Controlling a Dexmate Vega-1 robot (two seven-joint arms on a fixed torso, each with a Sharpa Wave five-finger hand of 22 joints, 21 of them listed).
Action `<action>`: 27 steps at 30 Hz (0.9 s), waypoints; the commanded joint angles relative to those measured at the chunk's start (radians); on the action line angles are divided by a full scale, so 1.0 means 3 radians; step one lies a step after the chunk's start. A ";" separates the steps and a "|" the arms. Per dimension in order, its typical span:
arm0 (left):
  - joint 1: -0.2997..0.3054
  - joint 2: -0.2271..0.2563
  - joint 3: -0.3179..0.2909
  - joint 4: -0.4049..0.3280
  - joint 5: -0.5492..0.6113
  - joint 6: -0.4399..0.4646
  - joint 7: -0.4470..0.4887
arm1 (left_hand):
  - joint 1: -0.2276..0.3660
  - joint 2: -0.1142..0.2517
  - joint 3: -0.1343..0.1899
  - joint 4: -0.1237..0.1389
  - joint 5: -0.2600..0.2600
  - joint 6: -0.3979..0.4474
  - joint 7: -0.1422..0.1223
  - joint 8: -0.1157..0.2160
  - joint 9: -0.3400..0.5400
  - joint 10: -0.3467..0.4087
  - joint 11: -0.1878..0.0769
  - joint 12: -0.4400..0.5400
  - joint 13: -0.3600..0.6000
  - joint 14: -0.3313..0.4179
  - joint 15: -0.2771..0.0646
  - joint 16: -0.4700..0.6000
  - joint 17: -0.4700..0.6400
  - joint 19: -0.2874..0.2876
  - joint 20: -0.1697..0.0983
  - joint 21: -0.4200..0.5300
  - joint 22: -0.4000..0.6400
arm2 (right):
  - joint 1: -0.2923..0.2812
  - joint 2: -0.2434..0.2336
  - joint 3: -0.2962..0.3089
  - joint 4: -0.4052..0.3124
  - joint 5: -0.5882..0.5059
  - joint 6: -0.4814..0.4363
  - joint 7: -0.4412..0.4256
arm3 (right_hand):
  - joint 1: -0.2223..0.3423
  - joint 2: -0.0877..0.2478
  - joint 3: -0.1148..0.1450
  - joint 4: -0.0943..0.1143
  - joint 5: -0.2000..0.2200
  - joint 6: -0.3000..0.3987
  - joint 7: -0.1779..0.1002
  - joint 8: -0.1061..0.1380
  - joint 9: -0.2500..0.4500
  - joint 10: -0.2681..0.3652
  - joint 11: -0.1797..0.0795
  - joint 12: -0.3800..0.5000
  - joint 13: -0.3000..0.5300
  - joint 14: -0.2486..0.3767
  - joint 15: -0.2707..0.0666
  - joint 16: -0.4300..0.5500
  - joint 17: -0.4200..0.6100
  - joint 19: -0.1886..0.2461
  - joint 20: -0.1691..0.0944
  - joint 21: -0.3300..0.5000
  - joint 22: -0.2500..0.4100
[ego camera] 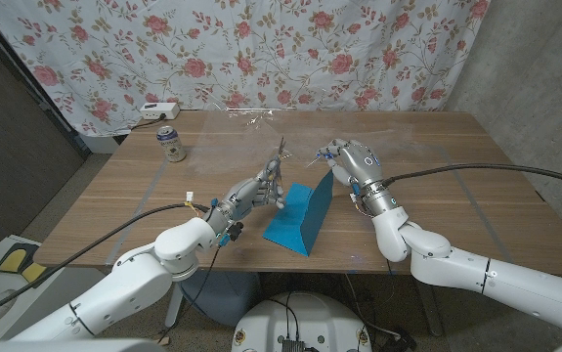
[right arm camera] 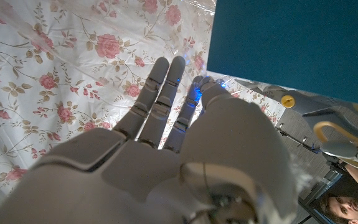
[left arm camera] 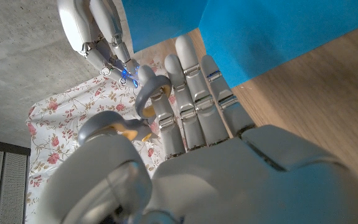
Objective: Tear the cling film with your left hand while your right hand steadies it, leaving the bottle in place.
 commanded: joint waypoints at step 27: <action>0.0247 0.0052 -0.0102 -0.0080 0.0066 -0.0164 0.0135 | -0.0437 -0.0582 -0.0231 0.0000 -0.0165 0.0182 0.0162 -0.0044 -0.0042 0.0095 -0.0095 -0.0030 0.0010 0.0038 -0.0015 -0.0054 -0.0002 0.0033 -0.0031 0.0051 0.0006 | 0.0052 0.0047 -0.0054 -0.0021 -0.0086 -0.0113 0.0067 | -0.0011 0.0016 -0.0007 -0.0017 0.0010 0.0023 -0.0007 -0.0008 0.0022 0.0039 -0.0016 -0.0013 0.0146 0.0039 -0.0479 -0.0027 0.0010 -0.0025 -0.0321 0.0049 0.0001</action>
